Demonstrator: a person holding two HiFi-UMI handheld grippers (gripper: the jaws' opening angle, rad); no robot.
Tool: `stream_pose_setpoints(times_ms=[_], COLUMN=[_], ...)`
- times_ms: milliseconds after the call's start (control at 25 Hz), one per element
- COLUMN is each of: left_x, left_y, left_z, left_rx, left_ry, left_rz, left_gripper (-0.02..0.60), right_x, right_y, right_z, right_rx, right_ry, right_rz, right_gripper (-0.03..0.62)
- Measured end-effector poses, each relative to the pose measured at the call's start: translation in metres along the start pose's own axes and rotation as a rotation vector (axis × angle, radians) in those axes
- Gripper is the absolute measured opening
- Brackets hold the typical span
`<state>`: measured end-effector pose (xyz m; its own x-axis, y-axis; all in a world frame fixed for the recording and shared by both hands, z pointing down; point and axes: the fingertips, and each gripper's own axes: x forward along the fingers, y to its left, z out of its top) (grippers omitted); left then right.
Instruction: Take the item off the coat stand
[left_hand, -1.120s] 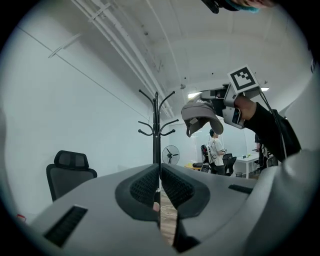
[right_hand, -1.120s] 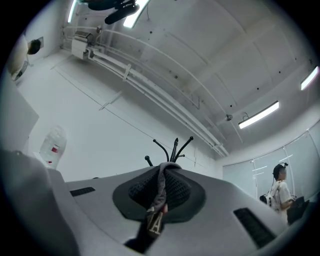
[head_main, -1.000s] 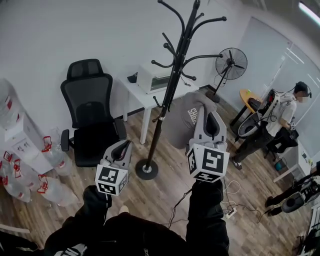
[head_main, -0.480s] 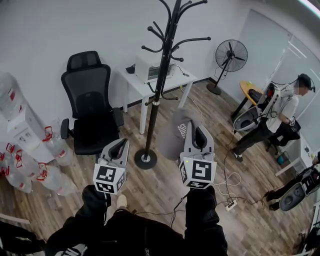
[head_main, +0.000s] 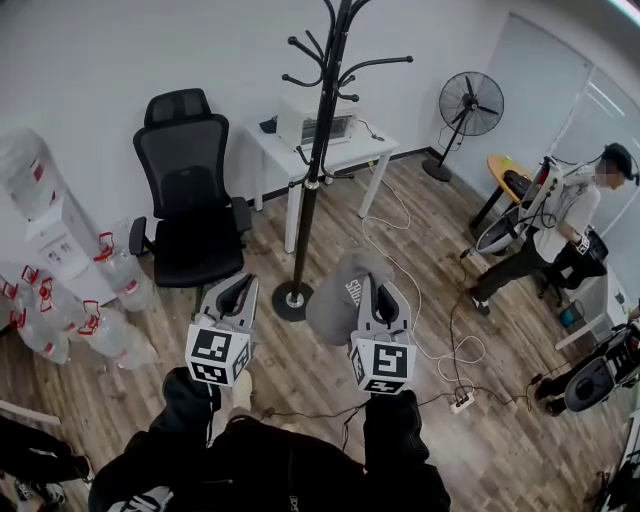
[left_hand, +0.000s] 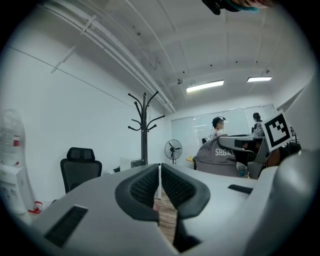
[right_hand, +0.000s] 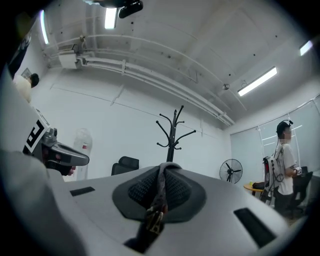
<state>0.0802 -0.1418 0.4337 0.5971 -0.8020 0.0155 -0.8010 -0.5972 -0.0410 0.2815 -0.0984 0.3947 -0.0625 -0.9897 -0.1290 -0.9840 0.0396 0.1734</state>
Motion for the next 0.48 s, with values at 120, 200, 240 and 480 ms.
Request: stream_pose_setpoints(times_ms=[120,200,240,480], left_x=[-0.011,-0.017,-0.02,-0.035], left_y=[-0.011,-0.018,-0.021,-0.034], left_z=[-0.003,-0.005,-0.006,-0.012], left_rx=[0.002,0.004,0.007,0.013], left_ry=[0.005,0.012,0.015,0.032], left_rz=[0.009,0.015,0.017,0.023], left_gripper=[0.035,0.035,0.035,0.035], right_x=[-0.02,-0.032,-0.038,-0.068], right_y=[-0.001,-0.001,-0.001,0.005], right_z=[-0.017,-0.027,-0.033,-0.058], right_rx=[0.011,0.018,0.021,0.031], right_ry=[0.027,0.046,0.054,0.099], right_rz=[0.009,0.015,0.018,0.032], right_gripper=[0.031,0.032,0.032,0.034])
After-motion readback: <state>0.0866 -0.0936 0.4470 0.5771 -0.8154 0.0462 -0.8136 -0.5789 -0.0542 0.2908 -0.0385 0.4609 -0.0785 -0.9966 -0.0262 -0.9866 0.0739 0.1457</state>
